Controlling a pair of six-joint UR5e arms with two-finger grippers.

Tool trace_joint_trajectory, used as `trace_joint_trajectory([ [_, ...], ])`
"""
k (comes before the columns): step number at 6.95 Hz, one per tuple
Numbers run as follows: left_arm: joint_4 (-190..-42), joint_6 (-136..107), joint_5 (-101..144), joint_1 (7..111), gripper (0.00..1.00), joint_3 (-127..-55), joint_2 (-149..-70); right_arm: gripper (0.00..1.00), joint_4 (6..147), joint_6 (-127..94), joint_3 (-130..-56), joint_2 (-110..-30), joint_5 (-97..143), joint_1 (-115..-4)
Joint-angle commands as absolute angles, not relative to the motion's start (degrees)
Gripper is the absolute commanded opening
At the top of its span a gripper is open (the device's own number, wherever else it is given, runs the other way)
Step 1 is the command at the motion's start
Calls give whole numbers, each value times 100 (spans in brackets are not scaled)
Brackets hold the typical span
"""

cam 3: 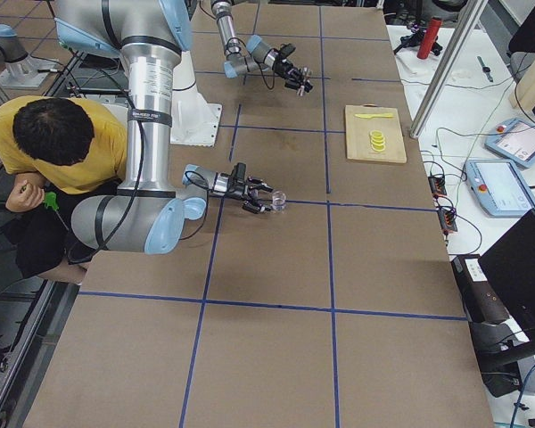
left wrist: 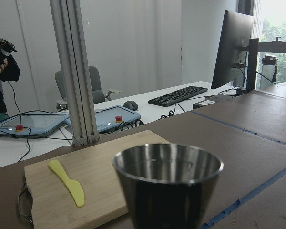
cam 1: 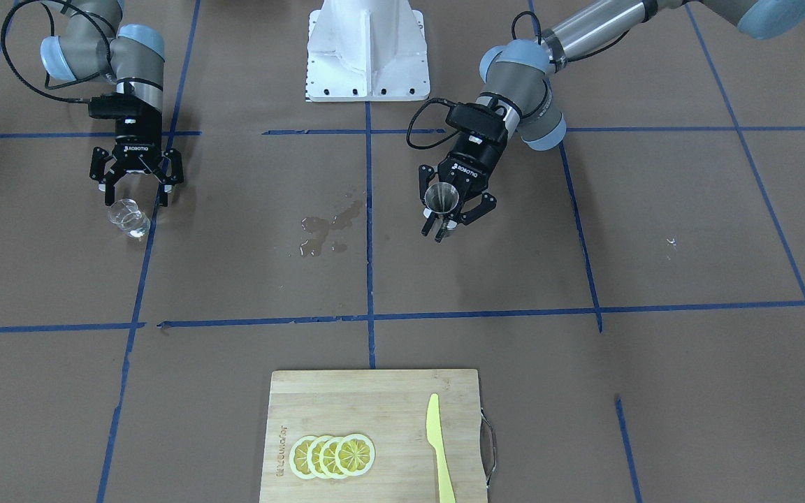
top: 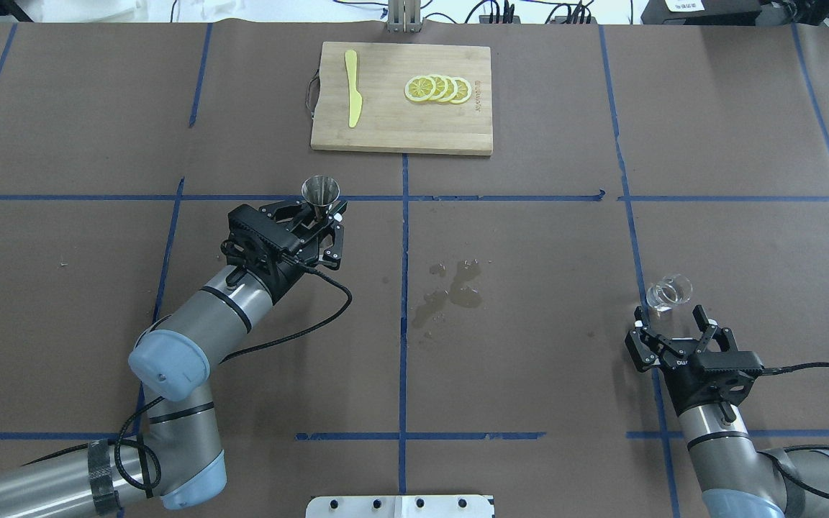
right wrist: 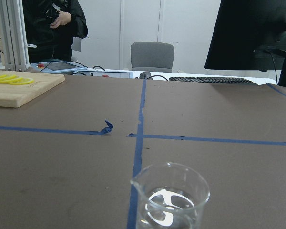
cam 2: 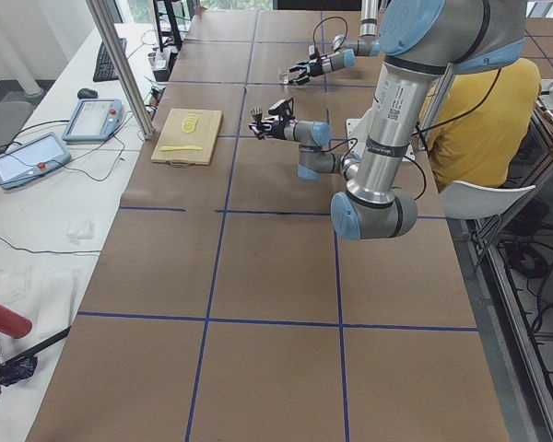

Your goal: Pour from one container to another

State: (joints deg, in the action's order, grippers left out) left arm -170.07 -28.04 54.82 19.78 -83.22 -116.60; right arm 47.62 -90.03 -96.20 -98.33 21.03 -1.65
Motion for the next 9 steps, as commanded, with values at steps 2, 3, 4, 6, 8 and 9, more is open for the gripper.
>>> trace_joint_trajectory([
  [2, -17007, -2795, 5476, 1978, 0, -8314, -11663, 98, 4764, -8982, -9598, -9765, 2171, -351],
  [3, -17007, -2795, 5476, 1978, 0, -8314, -11663, 98, 4764, -8974, -9545, -9747, 2180, -378],
  [4, -17007, -2795, 5467, 1978, 0, -8314, -11663, 98, 4764, -8974, -9528, -9712, 2180, -378],
  [6, -17007, -2795, 5458, 1969, 0, -8314, -11663, 98, 4764, -8982, -9431, -9712, 2258, -396],
  [8, -17007, -2786, 5458, 1951, 0, -8314, -11663, 98, 4755, -8974, -9422, -9633, 2355, -501],
  [9, -17007, -2786, 5458, 1951, 0, -8314, -11654, 98, 4755, -8974, -9413, -9624, 2399, -518],
])
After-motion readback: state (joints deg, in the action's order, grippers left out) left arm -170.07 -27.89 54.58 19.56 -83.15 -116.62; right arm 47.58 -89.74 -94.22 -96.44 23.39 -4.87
